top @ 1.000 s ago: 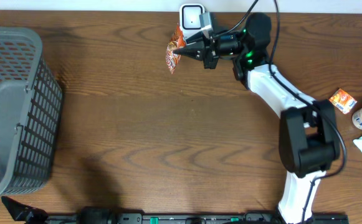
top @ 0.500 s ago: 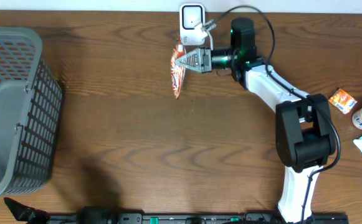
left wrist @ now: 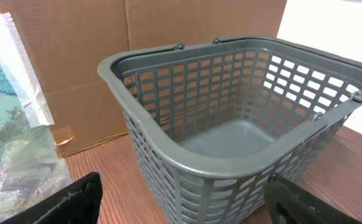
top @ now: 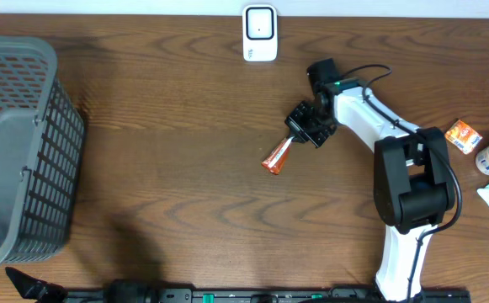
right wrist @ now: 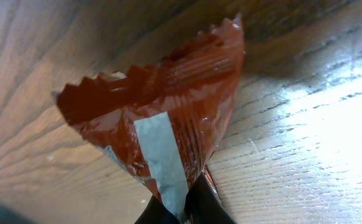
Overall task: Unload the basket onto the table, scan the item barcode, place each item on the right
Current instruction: 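Carry the TOP bar away from the scanner toward the right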
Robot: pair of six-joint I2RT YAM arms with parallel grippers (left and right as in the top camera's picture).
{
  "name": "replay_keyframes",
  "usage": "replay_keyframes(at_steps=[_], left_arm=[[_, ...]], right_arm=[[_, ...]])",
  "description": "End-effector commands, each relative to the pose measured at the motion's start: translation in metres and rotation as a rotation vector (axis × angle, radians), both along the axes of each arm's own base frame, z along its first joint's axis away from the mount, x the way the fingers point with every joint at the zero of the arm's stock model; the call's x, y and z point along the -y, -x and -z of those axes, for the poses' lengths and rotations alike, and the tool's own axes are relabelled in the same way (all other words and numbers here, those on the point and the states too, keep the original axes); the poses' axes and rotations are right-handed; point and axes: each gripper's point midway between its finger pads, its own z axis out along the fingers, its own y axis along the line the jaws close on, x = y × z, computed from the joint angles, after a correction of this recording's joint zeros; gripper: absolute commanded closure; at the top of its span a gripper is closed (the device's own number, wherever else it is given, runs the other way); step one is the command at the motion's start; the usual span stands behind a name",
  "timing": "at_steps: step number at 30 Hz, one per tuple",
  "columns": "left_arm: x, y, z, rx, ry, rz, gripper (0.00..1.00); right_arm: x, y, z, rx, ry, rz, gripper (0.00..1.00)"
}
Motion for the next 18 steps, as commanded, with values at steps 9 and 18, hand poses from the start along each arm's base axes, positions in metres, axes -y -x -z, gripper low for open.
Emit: replay_keyframes(at_steps=[9, 18], left_arm=[[0.0, 0.001, 0.003, 0.001, 0.005, -0.003, 0.17], [0.0, 0.002, 0.004, -0.009, 0.004, -0.003, 0.16]], right_arm=[[-0.039, -0.025, -0.044, 0.265, -0.187, -0.258, 0.01], [-0.056, -0.049, -0.122, 0.561, -0.293, -0.37, 0.01]])
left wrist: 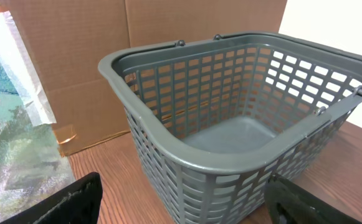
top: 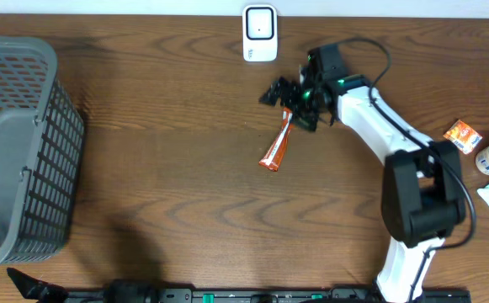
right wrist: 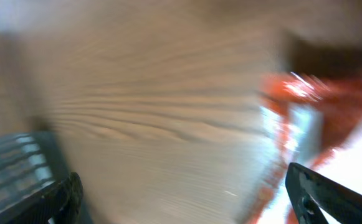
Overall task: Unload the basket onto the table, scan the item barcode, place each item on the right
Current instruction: 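Carry the TOP bar away from the scanner toward the right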
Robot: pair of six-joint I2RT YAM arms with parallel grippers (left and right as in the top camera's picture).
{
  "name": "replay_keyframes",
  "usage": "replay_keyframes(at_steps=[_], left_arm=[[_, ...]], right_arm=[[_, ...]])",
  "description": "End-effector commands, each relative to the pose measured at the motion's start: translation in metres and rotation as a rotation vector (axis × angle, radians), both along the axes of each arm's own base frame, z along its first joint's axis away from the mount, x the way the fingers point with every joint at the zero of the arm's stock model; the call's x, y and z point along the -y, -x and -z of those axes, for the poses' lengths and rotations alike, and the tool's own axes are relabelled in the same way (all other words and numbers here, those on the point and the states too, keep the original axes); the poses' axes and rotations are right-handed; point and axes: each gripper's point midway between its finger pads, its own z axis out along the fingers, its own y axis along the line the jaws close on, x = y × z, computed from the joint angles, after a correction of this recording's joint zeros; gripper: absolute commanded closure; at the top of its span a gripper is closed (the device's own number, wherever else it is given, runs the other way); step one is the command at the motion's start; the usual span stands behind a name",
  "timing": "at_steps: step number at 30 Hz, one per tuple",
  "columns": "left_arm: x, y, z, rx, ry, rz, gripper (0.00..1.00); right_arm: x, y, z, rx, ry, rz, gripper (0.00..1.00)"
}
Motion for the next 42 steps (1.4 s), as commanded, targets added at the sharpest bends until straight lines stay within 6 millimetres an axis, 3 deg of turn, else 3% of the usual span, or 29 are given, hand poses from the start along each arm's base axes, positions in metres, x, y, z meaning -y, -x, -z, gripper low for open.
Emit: replay_keyframes(at_steps=[1, 2, 3, 4, 5, 8, 9, 11, 12, 14, 16, 22, 26, 31, 36, 37, 42], left_arm=[[0.0, 0.001, 0.001, 0.01, 0.005, -0.003, 0.16], [0.0, 0.001, 0.001, 0.01, 0.005, -0.003, 0.17], [0.0, 0.001, 0.001, 0.01, 0.005, -0.003, 0.17], [0.0, 0.001, 0.001, 0.01, 0.005, -0.003, 0.17], [0.0, 0.001, 0.001, 0.01, 0.005, -0.003, 0.17], [0.0, 0.001, 0.001, 0.01, 0.005, -0.003, 0.17], [0.0, 0.001, 0.001, 0.01, 0.005, -0.003, 0.17], [0.0, 0.001, 0.001, 0.01, 0.005, -0.003, 0.16], [0.0, 0.001, 0.001, 0.01, 0.005, -0.003, 0.16], [0.0, 0.001, 0.001, 0.01, 0.005, -0.003, 0.17], [0.0, 0.001, 0.001, 0.01, 0.005, -0.003, 0.16], [0.0, 0.001, 0.001, 0.01, 0.005, -0.003, 0.17], [0.0, 0.001, 0.001, 0.009, 0.005, -0.003, 0.16], [0.0, 0.001, 0.002, 0.006, 0.005, -0.003, 0.16], [0.0, 0.001, 0.003, 0.001, 0.005, -0.003, 0.16], [0.0, 0.001, 0.003, -0.001, 0.004, -0.003, 0.17], [0.0, 0.001, 0.003, -0.001, 0.005, -0.003, 0.17]], right_arm=[[-0.024, 0.005, -0.056, 0.172, -0.148, -0.191, 0.01], [-0.029, 0.009, -0.062, 0.214, -0.17, -0.257, 0.11], [-0.033, 0.013, -0.065, 0.291, -0.171, -0.354, 0.44], [-0.033, 0.013, -0.065, 0.322, -0.158, -0.382, 0.62], [-0.033, 0.013, -0.065, 0.315, -0.162, -0.378, 0.65], [-0.042, 0.017, -0.07, 0.287, -0.203, -0.365, 0.33], [-0.045, 0.02, -0.075, 0.296, -0.211, -0.38, 0.32], [-0.045, 0.02, -0.077, 0.277, -0.183, -0.357, 0.05], [-0.041, 0.018, -0.073, 0.24, -0.12, -0.304, 0.02], [-0.028, 0.016, -0.066, 0.168, 0.048, -0.197, 0.04], [-0.017, 0.019, -0.071, 0.145, 0.201, -0.15, 0.01], [-0.003, 0.033, -0.126, 0.12, 0.398, -0.028, 0.02], [0.023, 0.046, -0.139, 0.039, 0.499, 0.061, 0.01], [0.047, 0.059, -0.119, -0.115, 0.606, 0.095, 0.03], [0.062, 0.076, -0.081, -0.293, 0.75, 0.098, 0.01], [0.06, 0.075, -0.066, -0.319, 0.773, 0.086, 0.01], [0.049, 0.064, -0.037, -0.334, 0.784, 0.083, 0.01]])
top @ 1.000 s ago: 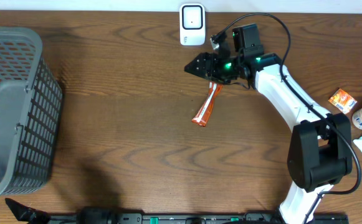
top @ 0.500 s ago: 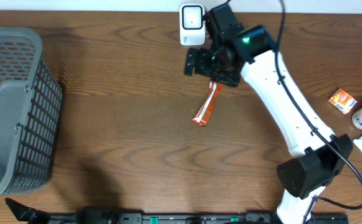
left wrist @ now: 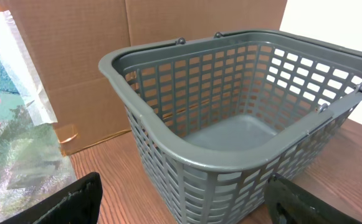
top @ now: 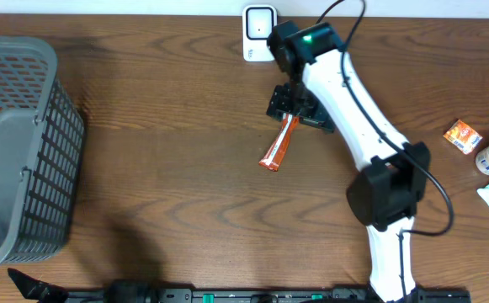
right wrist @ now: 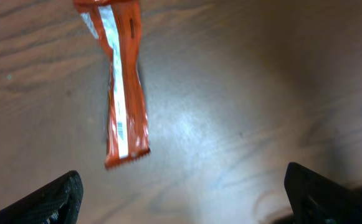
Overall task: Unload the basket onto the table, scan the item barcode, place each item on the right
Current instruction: 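Carry the TOP bar away from the scanner toward the right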
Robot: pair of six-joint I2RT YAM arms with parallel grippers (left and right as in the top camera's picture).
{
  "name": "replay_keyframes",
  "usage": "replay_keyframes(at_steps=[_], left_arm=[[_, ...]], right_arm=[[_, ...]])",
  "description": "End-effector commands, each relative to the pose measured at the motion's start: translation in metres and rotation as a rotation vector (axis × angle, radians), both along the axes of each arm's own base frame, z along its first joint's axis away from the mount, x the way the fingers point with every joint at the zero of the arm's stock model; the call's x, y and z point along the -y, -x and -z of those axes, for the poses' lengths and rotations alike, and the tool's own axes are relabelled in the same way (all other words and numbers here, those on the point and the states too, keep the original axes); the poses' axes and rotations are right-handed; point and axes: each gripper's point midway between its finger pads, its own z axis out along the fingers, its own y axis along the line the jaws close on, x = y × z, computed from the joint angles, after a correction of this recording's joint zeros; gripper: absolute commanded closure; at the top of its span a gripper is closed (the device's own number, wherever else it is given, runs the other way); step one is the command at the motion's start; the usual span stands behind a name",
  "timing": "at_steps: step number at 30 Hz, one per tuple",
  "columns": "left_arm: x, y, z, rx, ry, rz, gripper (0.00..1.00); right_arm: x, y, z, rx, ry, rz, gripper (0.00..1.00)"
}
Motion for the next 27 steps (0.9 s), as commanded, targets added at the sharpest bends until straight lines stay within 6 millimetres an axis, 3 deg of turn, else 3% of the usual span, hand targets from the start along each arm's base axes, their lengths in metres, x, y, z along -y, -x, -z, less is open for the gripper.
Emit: replay_keyframes(at_steps=[1, 7, 15, 21, 27], left_arm=[[0.0, 0.001, 0.001, 0.009, 0.005, -0.003, 0.17], [0.0, 0.001, 0.001, 0.008, 0.005, -0.003, 0.16], [0.0, 0.001, 0.001, 0.009, 0.005, -0.003, 0.17], [0.0, 0.001, 0.001, 0.008, 0.005, -0.003, 0.16], [0.0, 0.001, 0.001, 0.009, 0.005, -0.003, 0.17]], right_arm=[[-0.006, -0.011, 0.017, 0.019, 0.031, 0.025, 0.01], [-0.034, -0.042, 0.052, 0.076, -0.012, 0.031, 0.05], [-0.049, -0.067, 0.089, 0.102, -0.026, 0.04, 0.1], [-0.039, -0.068, 0.095, 0.099, 0.014, 0.064, 0.31], [-0.031, -0.069, 0.098, 0.092, 0.034, 0.075, 0.43]])
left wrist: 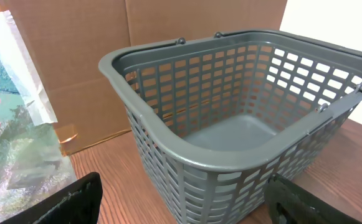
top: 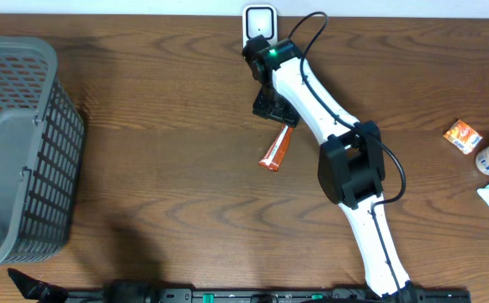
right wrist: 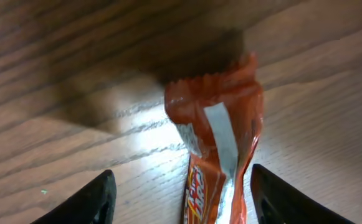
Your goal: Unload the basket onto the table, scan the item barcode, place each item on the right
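An orange snack wrapper (top: 276,150) lies flat on the wooden table, with a silver seam along its back (right wrist: 221,143). My right gripper (right wrist: 184,205) is open low over the wrapper's upper end. Its fingers (right wrist: 87,202) stand on either side of the wrapper without touching it. From overhead the right gripper (top: 271,105) sits just below the white scanner (top: 259,18) at the table's far edge; the arm hides part of the scanner. My left gripper (left wrist: 181,208) is open and empty, facing the grey basket (left wrist: 230,124).
The grey mesh basket (top: 17,143) fills the left edge of the table. At the right edge lie a small orange pack (top: 463,135), a green-capped bottle and a white tube. Cardboard stands behind the basket (left wrist: 75,50).
My right gripper, still open, has moved left and down, from above the wrapper to its upper end. The wrapper and the left arm are unmoved.
At first my right gripper was shut on the wrapper's upper end near the table's middle. Then it was open and the wrapper lay free, turned more upright. Later the gripper stood open higher above it, and now it is low around the upper end.
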Robot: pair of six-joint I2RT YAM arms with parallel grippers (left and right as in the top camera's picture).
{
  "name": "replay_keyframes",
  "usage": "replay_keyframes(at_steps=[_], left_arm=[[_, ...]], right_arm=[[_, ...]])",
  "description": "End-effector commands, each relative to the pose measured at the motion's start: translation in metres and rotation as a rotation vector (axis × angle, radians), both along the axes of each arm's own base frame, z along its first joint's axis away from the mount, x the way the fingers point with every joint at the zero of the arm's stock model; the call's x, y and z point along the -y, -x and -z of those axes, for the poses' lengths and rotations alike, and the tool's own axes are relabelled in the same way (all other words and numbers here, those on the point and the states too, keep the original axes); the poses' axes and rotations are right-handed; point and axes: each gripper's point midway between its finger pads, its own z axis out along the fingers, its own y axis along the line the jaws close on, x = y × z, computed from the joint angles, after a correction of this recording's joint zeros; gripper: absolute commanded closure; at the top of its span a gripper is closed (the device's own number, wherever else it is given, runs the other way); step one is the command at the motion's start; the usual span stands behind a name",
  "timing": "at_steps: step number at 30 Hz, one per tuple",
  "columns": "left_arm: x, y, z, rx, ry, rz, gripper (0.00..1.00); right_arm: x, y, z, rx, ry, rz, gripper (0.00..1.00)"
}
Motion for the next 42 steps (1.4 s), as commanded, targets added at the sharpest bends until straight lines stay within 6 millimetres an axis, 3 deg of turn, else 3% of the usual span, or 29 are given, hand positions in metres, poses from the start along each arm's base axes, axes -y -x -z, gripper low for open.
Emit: replay_keyframes(at_steps=[1, 9, 20, 24, 26, 29, 30, 36, 42], left_arm=[[0.0, 0.001, 0.001, 0.009, 0.006, -0.003, 0.17], [0.0, 0.001, 0.001, 0.009, 0.005, -0.003, 0.17], [0.0, 0.001, 0.001, 0.009, 0.005, -0.003, 0.17], [0.0, 0.001, 0.001, 0.009, 0.005, -0.003, 0.16], [0.0, 0.001, 0.001, 0.009, 0.005, -0.003, 0.17], [0.0, 0.001, 0.001, 0.009, 0.005, -0.003, 0.17], [0.0, 0.001, 0.001, 0.009, 0.005, -0.003, 0.17], [0.0, 0.001, 0.001, 0.009, 0.005, -0.003, 0.17], [0.0, 0.001, 0.001, 0.009, 0.005, -0.003, 0.17]], right_arm=[[0.008, -0.008, -0.002, 0.025, 0.024, 0.023, 0.45], [0.018, 0.005, 0.006, -0.034, 0.078, 0.022, 0.75], [0.045, 0.047, -0.006, -0.183, 0.215, 0.094, 0.89], [0.043, 0.057, -0.008, -0.216, 0.225, 0.081, 0.89], [0.035, 0.061, -0.008, -0.226, 0.207, 0.075, 0.8], [0.026, 0.06, -0.01, -0.211, 0.174, 0.091, 0.36], [0.023, 0.058, -0.011, -0.202, 0.161, 0.095, 0.3], [0.015, 0.036, -0.013, -0.15, 0.059, 0.088, 0.25], [0.017, 0.02, 0.013, -0.126, 0.052, 0.099, 0.23]])
